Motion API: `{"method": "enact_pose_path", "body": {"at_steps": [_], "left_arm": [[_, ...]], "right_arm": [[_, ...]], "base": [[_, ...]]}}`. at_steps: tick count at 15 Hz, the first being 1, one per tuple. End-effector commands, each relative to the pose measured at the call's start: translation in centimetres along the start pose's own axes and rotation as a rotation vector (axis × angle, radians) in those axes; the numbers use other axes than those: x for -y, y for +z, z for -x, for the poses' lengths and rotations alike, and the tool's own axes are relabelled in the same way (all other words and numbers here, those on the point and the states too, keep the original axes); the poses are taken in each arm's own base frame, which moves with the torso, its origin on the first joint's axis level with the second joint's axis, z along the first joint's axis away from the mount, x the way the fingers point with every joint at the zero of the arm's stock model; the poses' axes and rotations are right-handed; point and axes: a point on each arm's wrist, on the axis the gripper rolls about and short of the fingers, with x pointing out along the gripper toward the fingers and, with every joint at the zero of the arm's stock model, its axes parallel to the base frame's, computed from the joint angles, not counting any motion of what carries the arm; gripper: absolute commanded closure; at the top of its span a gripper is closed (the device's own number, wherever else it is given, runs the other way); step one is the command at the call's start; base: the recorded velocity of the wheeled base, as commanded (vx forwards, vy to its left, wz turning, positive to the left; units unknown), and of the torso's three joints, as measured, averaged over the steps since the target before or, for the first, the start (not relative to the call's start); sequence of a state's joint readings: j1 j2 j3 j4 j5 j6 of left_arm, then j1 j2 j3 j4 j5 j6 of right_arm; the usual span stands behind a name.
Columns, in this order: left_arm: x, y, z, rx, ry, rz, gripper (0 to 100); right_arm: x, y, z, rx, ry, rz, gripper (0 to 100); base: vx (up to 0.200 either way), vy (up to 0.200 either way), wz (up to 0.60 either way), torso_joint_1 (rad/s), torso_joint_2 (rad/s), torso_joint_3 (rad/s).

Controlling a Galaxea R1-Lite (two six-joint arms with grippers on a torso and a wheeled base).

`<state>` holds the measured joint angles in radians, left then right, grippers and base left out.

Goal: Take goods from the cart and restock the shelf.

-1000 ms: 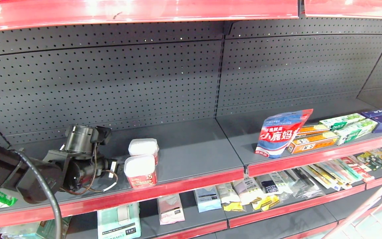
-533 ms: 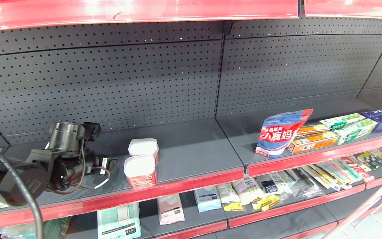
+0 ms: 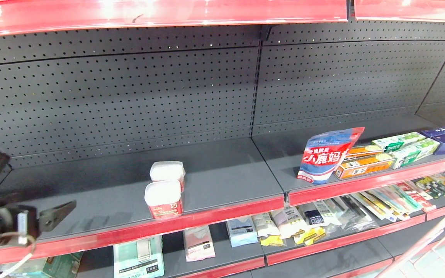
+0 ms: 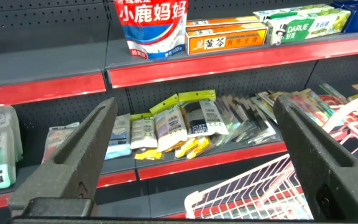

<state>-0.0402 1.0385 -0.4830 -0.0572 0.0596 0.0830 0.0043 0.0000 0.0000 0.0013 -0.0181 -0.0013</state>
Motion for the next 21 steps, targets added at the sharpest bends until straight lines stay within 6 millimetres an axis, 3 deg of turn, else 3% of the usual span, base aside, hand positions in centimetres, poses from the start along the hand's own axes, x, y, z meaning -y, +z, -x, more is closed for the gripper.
{"method": "enact_pose_path", "body": {"at_steps": [1,5,7,10,17,21], "left_arm": [[0.2,-7.2,8.1,0.213,-0.028,0.029,0],[1.1,-11.7,9.6,0.376,-0.102,0.027,0],[1.4,-14.8,9.0,0.429,-0.077,0.02,0],[1.1,-16.0,7.6,0.404,0.084,0.071,0],[1.1,-15.9,7.6,0.415,0.103,0.122,0],[1.1,-15.9,7.6,0.415,0.104,0.122,0]], "right_arm": [[0.0,0.0,0.0,-0.002,0.0,0.0,0],[0.0,0.0,0.0,0.001,0.0,0.0,0],[0.0,0.0,0.0,-0.002,0.0,0.0,0],[0.0,0.0,0.0,0.0,0.0,0.0,0],[0.0,0.0,0.0,-0.002,0.003,0.006,0],[0.0,0.0,0.0,0.0,0.003,0.005,0]], "base": [[0.0,0.0,0.0,0.0,0.0,0.0],[0.0,0.0,0.0,0.0,0.0,0.0],[0.0,0.0,0.0,0.0,0.0,0.0],[0.0,0.0,0.0,0.0,0.0,0.0],[0.0,0.0,0.0,0.0,0.0,0.0],[0.0,0.0,0.6,0.002,0.0,0.0]]}}
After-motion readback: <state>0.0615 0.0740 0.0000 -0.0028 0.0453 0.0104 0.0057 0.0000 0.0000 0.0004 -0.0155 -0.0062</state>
